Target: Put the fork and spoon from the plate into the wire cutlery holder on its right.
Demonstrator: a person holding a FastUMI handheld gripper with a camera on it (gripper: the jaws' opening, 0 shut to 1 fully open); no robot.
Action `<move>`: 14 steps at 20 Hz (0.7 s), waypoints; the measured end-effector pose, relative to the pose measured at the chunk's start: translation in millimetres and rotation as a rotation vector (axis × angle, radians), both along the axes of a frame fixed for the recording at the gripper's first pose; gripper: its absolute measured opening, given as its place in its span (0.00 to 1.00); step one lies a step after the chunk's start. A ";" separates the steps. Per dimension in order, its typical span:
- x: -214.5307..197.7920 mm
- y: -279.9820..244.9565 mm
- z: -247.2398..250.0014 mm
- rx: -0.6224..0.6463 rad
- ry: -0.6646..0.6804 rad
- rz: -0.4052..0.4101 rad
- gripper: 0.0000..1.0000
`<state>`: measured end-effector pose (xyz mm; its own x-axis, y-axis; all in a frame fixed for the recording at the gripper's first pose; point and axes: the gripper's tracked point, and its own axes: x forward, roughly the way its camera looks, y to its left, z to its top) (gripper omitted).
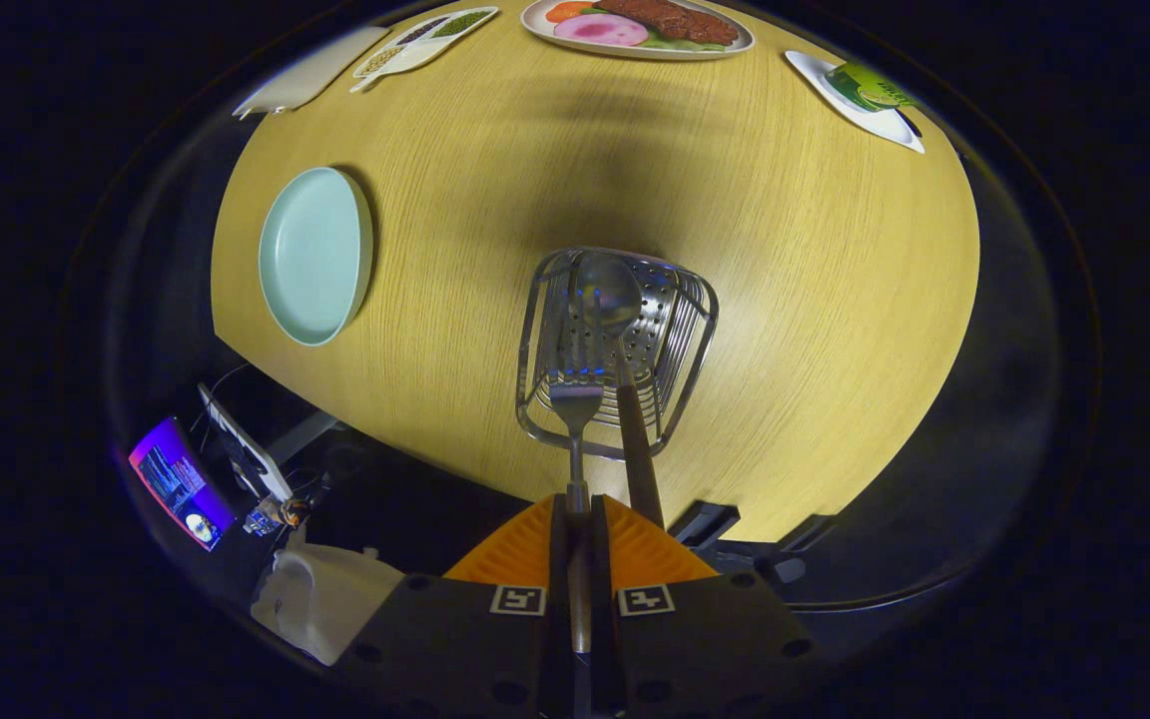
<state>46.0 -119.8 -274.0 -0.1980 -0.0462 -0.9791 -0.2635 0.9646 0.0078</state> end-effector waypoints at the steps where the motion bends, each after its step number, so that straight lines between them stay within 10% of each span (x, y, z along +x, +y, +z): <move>1: 0.1 0.1 -0.3 -0.005 0.007 -0.003 0.13; 5: 4.0 5.8 5.3 0.015 -0.004 -0.011 0.20; 9: 14.9 13.9 25.7 0.064 -0.101 -0.011 0.80; 14: 8.5 25.7 68.1 0.135 -0.236 -0.008 0.99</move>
<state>54.5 -94.1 -205.9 0.0368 0.0888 -0.9954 -0.2661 0.9610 0.0759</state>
